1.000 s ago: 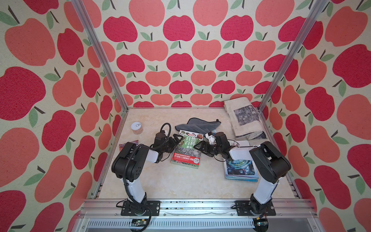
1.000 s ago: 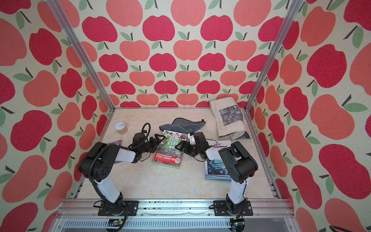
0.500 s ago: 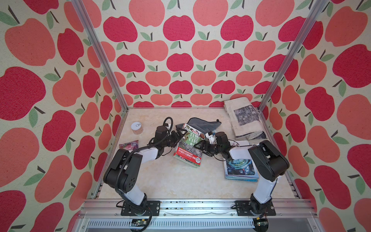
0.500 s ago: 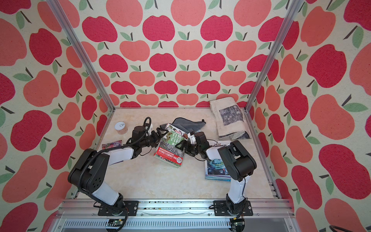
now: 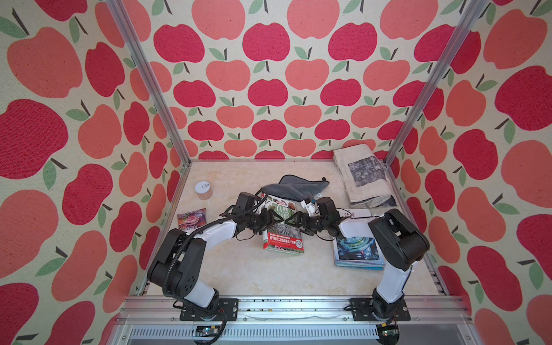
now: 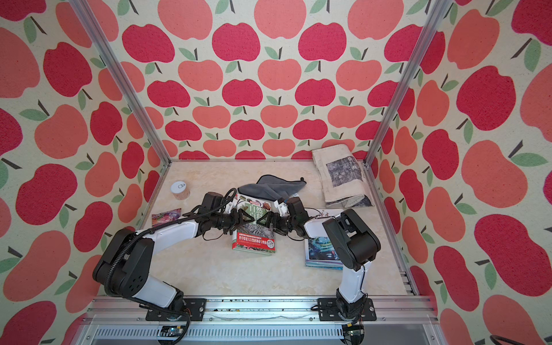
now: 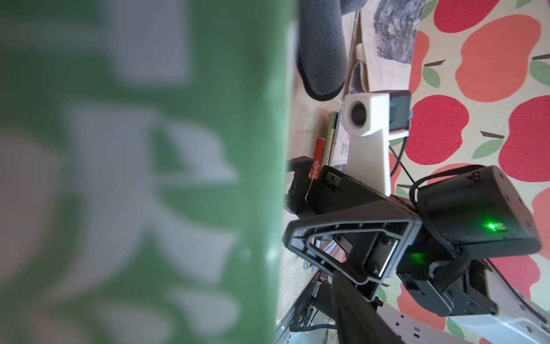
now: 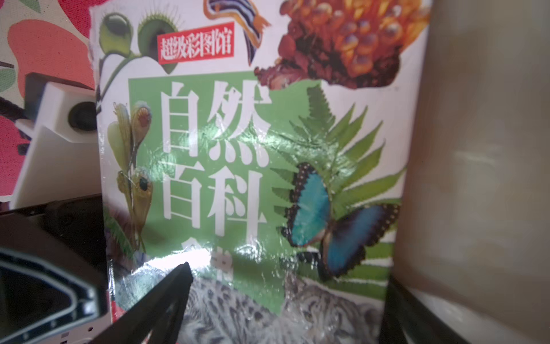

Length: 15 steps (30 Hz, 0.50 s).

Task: Wipe the cover of the book
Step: Pick up the book from the center of the board.

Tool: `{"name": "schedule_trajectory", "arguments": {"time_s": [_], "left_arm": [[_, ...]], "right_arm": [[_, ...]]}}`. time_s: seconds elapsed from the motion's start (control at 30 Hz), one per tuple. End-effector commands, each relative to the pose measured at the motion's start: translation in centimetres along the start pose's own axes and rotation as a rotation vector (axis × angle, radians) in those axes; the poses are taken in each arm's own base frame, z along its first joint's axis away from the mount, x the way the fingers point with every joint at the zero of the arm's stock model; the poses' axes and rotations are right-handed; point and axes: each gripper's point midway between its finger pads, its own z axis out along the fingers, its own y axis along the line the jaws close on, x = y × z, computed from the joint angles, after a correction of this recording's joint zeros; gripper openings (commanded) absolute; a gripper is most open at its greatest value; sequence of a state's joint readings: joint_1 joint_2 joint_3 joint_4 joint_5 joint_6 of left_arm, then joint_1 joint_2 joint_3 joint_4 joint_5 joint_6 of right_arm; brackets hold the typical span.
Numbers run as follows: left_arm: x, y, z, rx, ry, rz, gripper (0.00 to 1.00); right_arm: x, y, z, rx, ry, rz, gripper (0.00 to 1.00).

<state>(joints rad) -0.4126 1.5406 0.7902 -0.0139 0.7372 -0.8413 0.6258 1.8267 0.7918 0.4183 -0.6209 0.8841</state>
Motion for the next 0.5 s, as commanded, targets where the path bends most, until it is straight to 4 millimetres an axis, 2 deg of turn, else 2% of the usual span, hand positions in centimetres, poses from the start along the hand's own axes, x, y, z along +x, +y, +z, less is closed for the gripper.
{"name": "schedule_trajectory", "arguments": {"time_s": [0.0, 0.07, 0.17, 0.23, 0.4, 0.43, 0.47], "left_arm": [[1.4, -2.0, -0.8, 0.067, 0.079, 0.041, 0.54], [1.4, -1.8, -0.6, 0.075, 0.077, 0.038, 0.44], [1.3, -1.6, -0.6, 0.084, 0.066, 0.028, 0.38], [1.3, -1.5, -0.7, 0.088, 0.058, 0.016, 0.37], [1.1, -1.8, -1.0, 0.091, 0.05, 0.023, 0.44], [1.1, -1.8, -1.1, 0.09, 0.049, 0.024, 0.42], [1.0, -1.7, -1.1, 0.087, 0.047, 0.023, 0.35]], "right_arm": [[4.1, -3.2, 0.1, 0.117, 0.106, 0.091, 0.95], [4.1, -2.9, -0.2, 0.111, 0.101, 0.085, 0.95], [4.0, -2.4, -0.8, 0.114, 0.092, 0.071, 0.95], [3.8, -2.0, -1.3, 0.115, 0.086, 0.062, 0.95], [3.7, -1.5, -2.0, 0.113, 0.078, 0.055, 0.96], [3.6, -1.4, -2.2, 0.111, 0.072, 0.053, 0.96], [3.6, -1.2, -2.4, 0.11, 0.068, 0.051, 0.96]]}}
